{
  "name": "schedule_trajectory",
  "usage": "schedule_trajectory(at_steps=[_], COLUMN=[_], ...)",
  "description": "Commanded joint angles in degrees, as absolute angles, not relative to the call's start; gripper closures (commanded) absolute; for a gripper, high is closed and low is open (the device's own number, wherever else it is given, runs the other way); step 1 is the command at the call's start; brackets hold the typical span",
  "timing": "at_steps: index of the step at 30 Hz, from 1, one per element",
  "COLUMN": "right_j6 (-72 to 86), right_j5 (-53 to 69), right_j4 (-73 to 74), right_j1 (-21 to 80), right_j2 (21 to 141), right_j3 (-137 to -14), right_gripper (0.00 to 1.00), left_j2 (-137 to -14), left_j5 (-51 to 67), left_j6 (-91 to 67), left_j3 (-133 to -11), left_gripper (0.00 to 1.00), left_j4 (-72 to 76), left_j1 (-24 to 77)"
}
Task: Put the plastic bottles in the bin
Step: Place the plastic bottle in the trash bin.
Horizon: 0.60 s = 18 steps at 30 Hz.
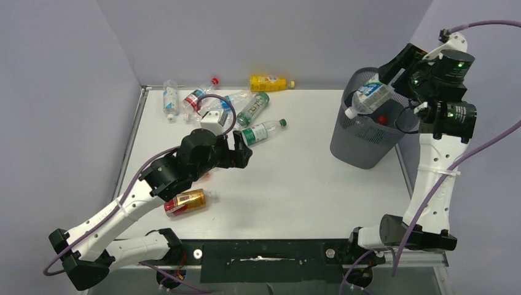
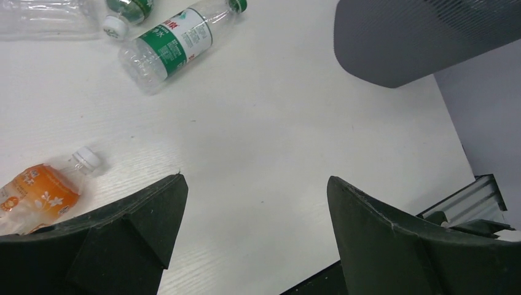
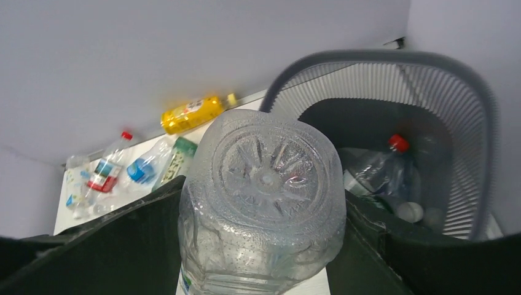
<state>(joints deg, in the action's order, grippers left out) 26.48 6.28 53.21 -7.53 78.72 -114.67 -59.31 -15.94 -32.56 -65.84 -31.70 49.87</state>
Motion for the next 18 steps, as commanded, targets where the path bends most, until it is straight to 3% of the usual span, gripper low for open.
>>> schedule_trajectory(at_steps=[1, 10, 18], right_j6=[24.45, 24.80, 28.67], right_j5=[12.64, 17.34, 21.14], right_j4=[50.54, 47.92, 43.92], right_j1=[-15.24, -26.20, -27.97], right_j2=[79.17, 82.01, 87.08], right_j3=[-117.68, -117.38, -117.32], right_gripper=[0.44, 0.42, 0.38], left_j2=[-59.66, -60.97, -61.92], left_j5=[-14.00, -8.16, -7.63], left_j6=[-32.67, -31.83, -31.38], left_j3=[-65.70, -62.27, -60.20], left_gripper=[0.15, 0.12, 0.12], left_j4=[-33.53, -34.49, -33.53], left_j1=[46.62, 33.97, 28.63])
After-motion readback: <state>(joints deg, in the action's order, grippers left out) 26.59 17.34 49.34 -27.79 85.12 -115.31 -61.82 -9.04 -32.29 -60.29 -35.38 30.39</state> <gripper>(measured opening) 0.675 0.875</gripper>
